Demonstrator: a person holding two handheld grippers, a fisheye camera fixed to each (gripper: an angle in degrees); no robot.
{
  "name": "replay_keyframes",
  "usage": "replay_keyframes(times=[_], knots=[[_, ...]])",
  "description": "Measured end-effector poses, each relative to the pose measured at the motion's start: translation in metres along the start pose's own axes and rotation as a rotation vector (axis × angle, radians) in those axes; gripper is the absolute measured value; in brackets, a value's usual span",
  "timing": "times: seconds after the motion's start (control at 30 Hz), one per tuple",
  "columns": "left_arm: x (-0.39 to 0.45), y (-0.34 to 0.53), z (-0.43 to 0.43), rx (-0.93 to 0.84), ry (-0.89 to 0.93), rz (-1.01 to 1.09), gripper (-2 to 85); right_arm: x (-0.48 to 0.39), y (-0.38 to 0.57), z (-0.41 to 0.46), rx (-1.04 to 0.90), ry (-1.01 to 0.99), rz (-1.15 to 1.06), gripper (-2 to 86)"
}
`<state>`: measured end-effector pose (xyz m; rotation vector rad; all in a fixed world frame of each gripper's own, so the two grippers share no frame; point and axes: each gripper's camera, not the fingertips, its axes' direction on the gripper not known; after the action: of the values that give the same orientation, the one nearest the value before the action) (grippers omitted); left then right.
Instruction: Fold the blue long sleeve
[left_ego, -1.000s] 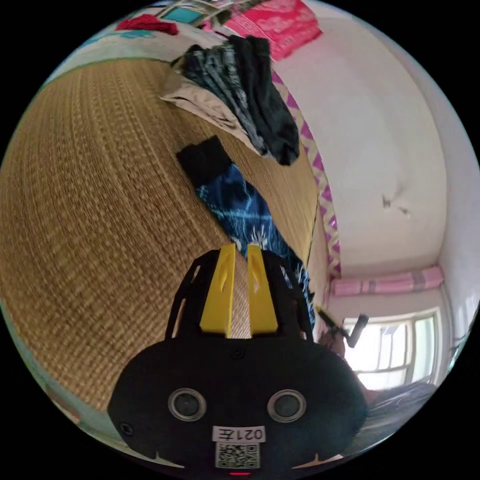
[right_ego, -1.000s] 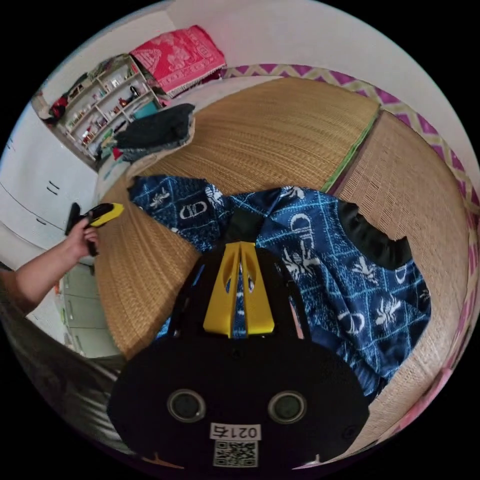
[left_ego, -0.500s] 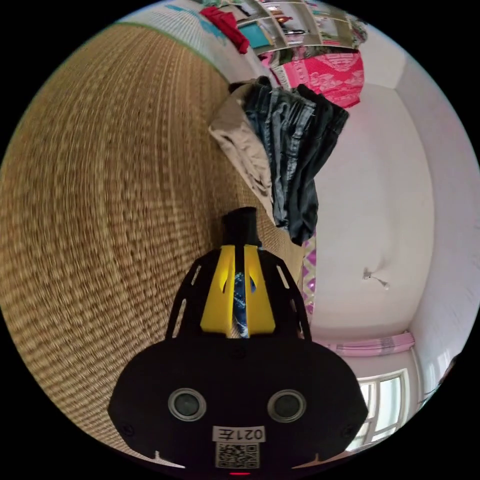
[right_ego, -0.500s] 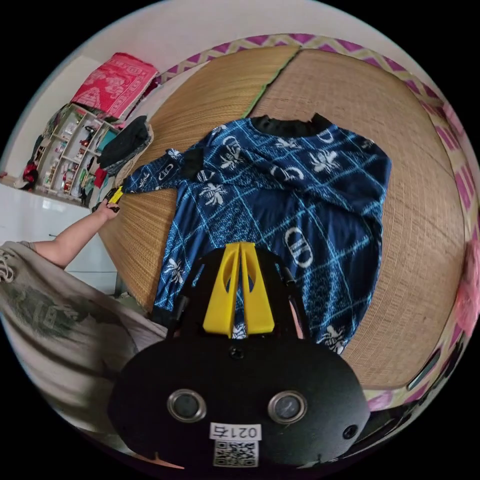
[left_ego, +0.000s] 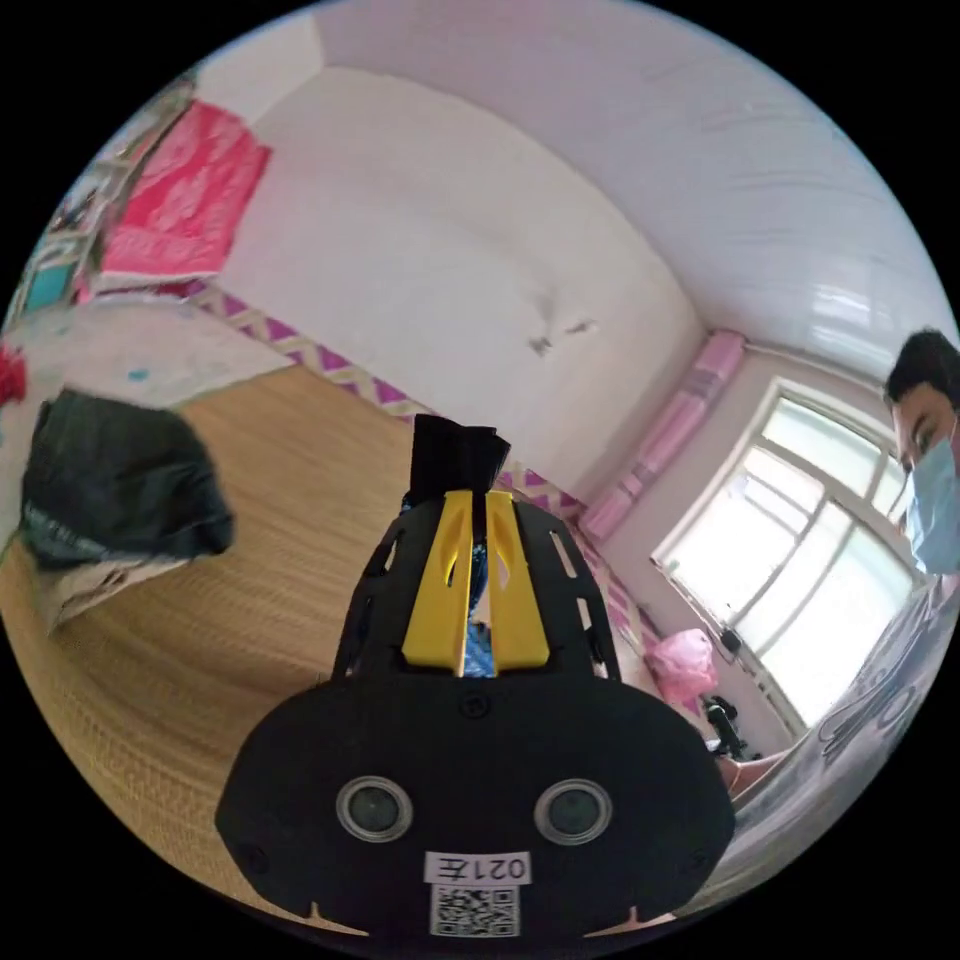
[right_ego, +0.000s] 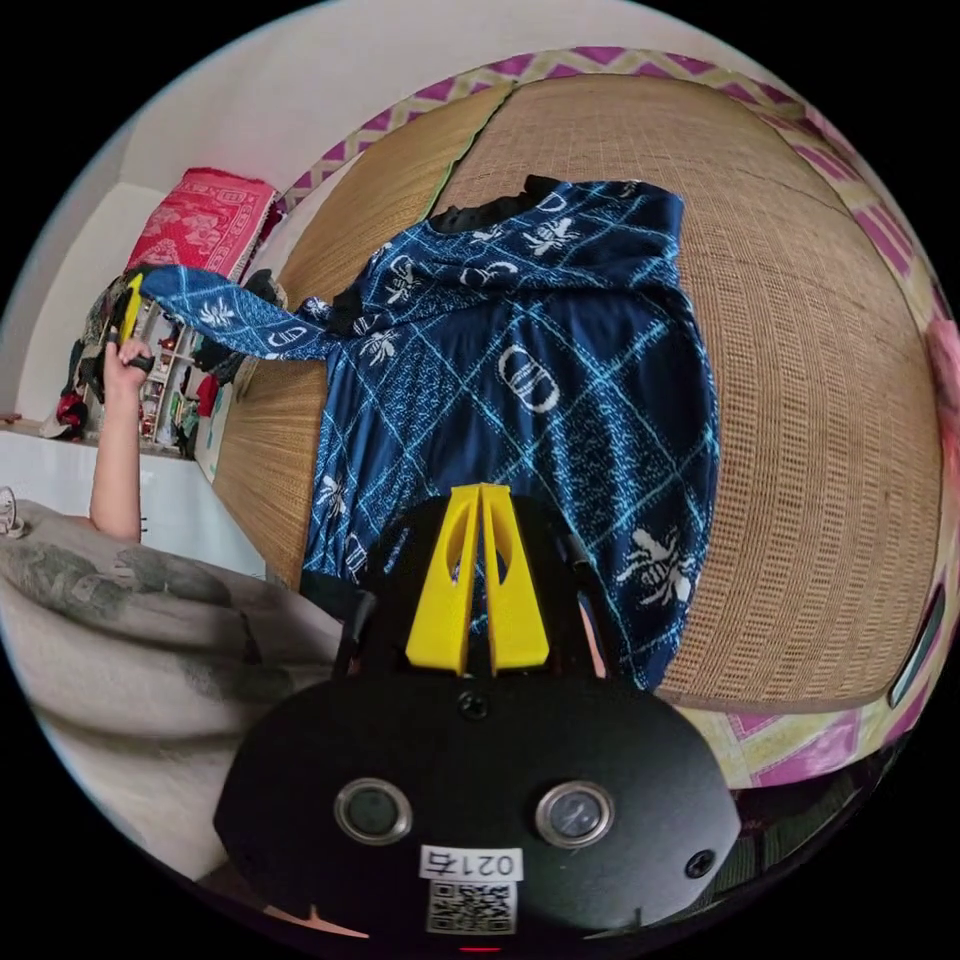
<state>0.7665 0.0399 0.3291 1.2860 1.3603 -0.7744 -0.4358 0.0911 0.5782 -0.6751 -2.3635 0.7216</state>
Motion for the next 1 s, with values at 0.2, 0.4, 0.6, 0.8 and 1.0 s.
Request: replay_keyframes(times=[0.2,0.4,0.6,0.8,1.0], knots=[[0.154,0.035,0.168,-0.23,0.151,0.167,-0.9,0.059,0.033,-0.022,0.024,-0.066,0.061,-0.6],[0.224,0.151,0.358,-0.589,0.165,0.227,-0.8,0.124,0.072,-0.056,0.048,-0.105,0.165,-0.6],[0.23,0.258,0.471,-0.858,0.064,0.244,-0.6,0.173,0.111,-0.082,0.037,-0.11,0.265,-0.6],[0.294,0.271,0.516,-0.908,0.043,0.492,0.8,0.204,0.129,-0.09,0.034,-0.12,0.333,-0.7],[0.264,0.297,0.555,-1.063,0.096,0.326,9.1,0.2,0.116,-0.098,0.061,-0.145,0.284,-0.7]])
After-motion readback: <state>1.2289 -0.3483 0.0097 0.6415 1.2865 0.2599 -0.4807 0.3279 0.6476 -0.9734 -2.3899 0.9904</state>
